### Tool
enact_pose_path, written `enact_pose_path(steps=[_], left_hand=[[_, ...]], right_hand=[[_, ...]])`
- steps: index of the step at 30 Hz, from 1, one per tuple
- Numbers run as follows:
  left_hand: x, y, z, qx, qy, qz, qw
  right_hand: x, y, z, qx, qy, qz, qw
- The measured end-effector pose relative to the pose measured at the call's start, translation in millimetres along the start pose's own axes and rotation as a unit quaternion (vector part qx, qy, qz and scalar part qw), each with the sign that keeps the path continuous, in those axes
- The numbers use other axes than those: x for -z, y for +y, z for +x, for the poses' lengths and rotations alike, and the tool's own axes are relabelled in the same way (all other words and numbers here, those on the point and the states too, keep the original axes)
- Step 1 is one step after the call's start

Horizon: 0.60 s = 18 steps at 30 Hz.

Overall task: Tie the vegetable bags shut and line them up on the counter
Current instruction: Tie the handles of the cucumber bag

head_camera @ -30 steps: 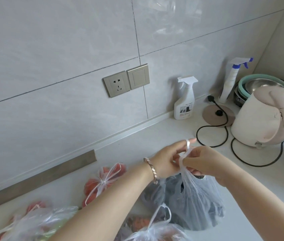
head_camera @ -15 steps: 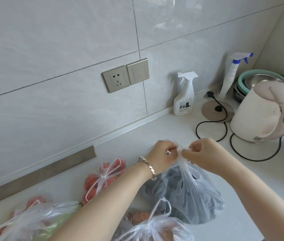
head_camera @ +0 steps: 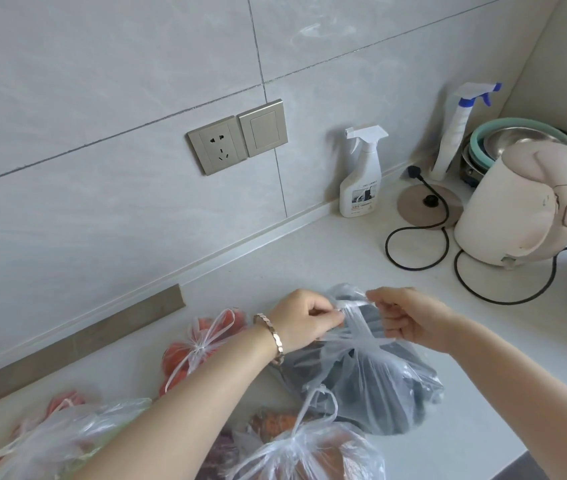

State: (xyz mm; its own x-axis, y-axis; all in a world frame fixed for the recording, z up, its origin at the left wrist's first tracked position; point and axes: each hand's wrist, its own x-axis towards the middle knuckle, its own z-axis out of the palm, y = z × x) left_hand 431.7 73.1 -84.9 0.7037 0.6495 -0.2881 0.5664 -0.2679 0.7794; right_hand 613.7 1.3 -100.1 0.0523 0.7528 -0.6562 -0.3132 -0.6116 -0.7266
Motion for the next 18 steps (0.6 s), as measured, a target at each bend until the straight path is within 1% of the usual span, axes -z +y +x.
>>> enact_pose_path(steps=[2,4,6,7,10,12,14,15,16,18], left_hand=[[2,0,0,-0.025,-0.010,0.049,0.998],[3,0,0,-0.028,-0.016,0.104,0.994],[2,0,1,-0.035,-0.024,0.149,0.988],[2,1,0,-0.050,-0.024,0.171,0.984],[3,-3,2,-0.123,-0.007,0.223,0.967],[3,-18,0,-0.165,-0.033,0.266,0.949],[1,-41,-5,-0.207,-0.083,0.350,0.910],[0,-55,-9,-0.205,-0.112,0.375,0.897],[-2,-67,-12,-0.195,-0.131,0.386,0.892],[-12,-87,-16,-0.180,-0.131,0.409,0.885]], right_hand=[[6,-5,5,-0.022,-0.041,-0.088,0.995],[6,-13,11,-0.021,-0.071,-0.140,0.987],[6,-19,19,0.003,-0.078,-0.146,0.986],[5,-21,23,0.018,-0.067,-0.136,0.988],[8,-21,40,0.051,0.003,-0.073,0.996],[17,-15,52,0.045,0.067,-0.027,0.996],[31,-2,61,0.001,0.140,0.036,0.989],[38,8,64,-0.036,0.172,0.062,0.982],[41,19,65,-0.069,0.192,0.080,0.976],[42,40,68,-0.106,0.206,0.101,0.968]])
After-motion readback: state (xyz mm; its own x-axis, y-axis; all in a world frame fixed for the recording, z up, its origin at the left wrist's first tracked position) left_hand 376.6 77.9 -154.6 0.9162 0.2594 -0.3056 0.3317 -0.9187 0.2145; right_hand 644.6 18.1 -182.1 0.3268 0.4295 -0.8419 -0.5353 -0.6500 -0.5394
